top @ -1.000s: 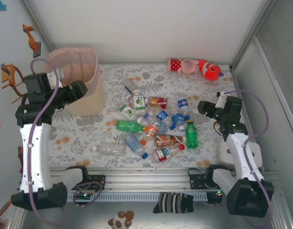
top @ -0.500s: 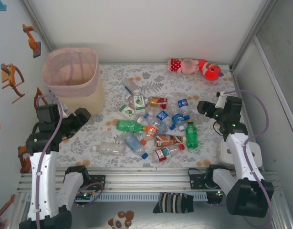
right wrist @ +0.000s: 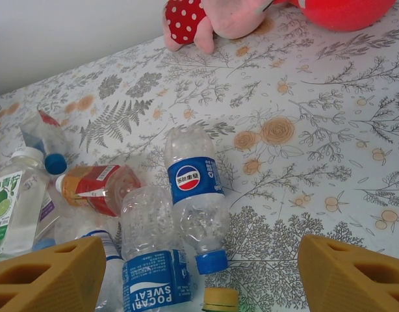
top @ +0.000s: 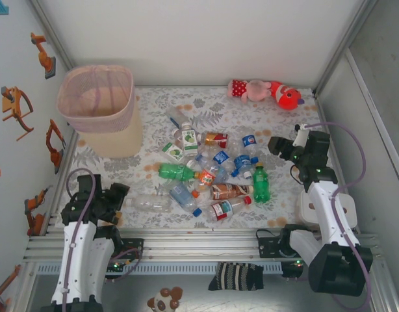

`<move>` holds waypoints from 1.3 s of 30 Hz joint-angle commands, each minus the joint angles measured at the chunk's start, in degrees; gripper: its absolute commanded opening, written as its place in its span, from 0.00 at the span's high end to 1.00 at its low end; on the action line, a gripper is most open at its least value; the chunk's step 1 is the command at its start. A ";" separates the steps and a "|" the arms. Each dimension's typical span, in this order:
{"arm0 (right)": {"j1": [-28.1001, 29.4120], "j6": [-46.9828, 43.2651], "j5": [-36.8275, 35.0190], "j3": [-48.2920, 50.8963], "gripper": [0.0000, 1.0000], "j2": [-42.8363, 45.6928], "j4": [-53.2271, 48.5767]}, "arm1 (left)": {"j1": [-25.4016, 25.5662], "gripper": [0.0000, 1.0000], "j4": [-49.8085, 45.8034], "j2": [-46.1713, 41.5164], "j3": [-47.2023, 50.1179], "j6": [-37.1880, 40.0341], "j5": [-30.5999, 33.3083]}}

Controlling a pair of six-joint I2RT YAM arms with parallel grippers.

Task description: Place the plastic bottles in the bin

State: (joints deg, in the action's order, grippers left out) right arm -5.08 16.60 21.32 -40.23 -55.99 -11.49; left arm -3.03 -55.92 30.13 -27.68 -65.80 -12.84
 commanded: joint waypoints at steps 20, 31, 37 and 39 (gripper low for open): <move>-0.14 0.75 1.77 0.44 0.24 -0.93 1.01 | 0.07 0.30 11.96 4.24 9.70 -11.92 -1.89; -0.20 0.57 1.79 0.33 0.24 -0.57 0.37 | 0.08 0.46 15.63 8.77 9.44 -12.50 -1.44; -0.17 0.44 1.45 0.32 0.23 -0.20 0.18 | 0.11 0.57 16.77 9.76 9.13 -12.86 -0.95; -0.14 0.42 1.39 0.25 0.23 -0.34 0.20 | 0.05 0.59 16.90 10.13 9.01 -12.97 -0.86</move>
State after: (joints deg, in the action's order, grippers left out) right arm -5.08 16.75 22.50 -40.23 -56.88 -11.31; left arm -3.03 -39.35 39.86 -18.41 -77.93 -13.96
